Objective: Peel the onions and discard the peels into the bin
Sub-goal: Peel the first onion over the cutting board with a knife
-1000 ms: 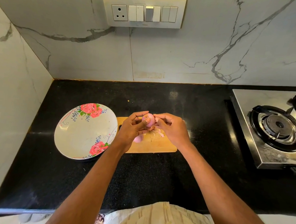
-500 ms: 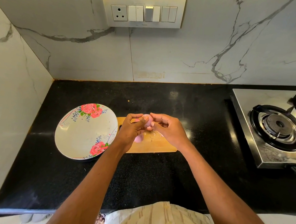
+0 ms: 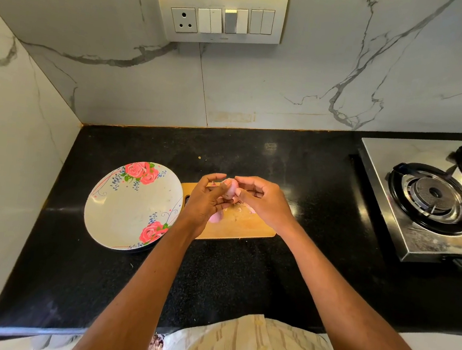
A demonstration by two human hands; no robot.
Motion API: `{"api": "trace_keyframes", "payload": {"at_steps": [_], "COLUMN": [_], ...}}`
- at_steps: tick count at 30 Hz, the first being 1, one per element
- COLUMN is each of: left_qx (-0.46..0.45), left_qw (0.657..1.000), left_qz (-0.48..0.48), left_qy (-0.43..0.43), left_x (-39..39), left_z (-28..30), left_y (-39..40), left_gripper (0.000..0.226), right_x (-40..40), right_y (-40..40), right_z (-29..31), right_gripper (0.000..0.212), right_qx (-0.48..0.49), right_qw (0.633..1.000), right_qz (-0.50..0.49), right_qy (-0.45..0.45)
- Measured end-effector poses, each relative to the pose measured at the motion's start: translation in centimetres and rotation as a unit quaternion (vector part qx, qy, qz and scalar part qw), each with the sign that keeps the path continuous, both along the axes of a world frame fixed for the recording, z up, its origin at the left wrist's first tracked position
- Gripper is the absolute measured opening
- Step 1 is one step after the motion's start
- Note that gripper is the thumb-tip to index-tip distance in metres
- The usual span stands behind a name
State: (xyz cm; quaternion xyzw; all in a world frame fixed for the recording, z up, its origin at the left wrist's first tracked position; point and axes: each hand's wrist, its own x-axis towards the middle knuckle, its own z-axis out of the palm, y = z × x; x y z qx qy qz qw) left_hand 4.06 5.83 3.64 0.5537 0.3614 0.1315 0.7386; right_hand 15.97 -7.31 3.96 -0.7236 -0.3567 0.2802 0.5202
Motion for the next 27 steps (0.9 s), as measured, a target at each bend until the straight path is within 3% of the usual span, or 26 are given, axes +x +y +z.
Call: {"api": "trace_keyframes", "payload": {"at_steps": [5, 10, 23, 27], "left_qx": [-0.014, -0.010, -0.033, -0.035], "left_qw": [1.000, 1.000, 0.999, 0.999], "left_qz": [-0.011, -0.005, -0.015, -0.011], "left_qy": [-0.002, 0.001, -0.001, -0.008], "left_x": [-0.22, -0.08, -0.14, 0.02], "left_z": [0.65, 0.89, 0.71, 0.77], "left_y": [-0.36, -0.63, -0.54, -0.66], "left_gripper": [0.018, 0.012, 0.030, 0.025], "right_x": [0.16, 0.03, 0.26, 0.33], "right_y": [-0.05, -0.18, -0.23, -0.30], "right_z": [-0.08, 0.03, -0.56, -0.48], "right_gripper": [0.029, 0.031, 0.028, 0.028], "right_qx": [-0.015, -0.004, 0.004, 0.003], "right_qw": [0.999, 1.000, 1.000, 0.999], "right_qz": [-0.009, 0.000, -0.026, -0.044], "right_qy": [-0.032, -0.002, 0.008, -0.002]}}
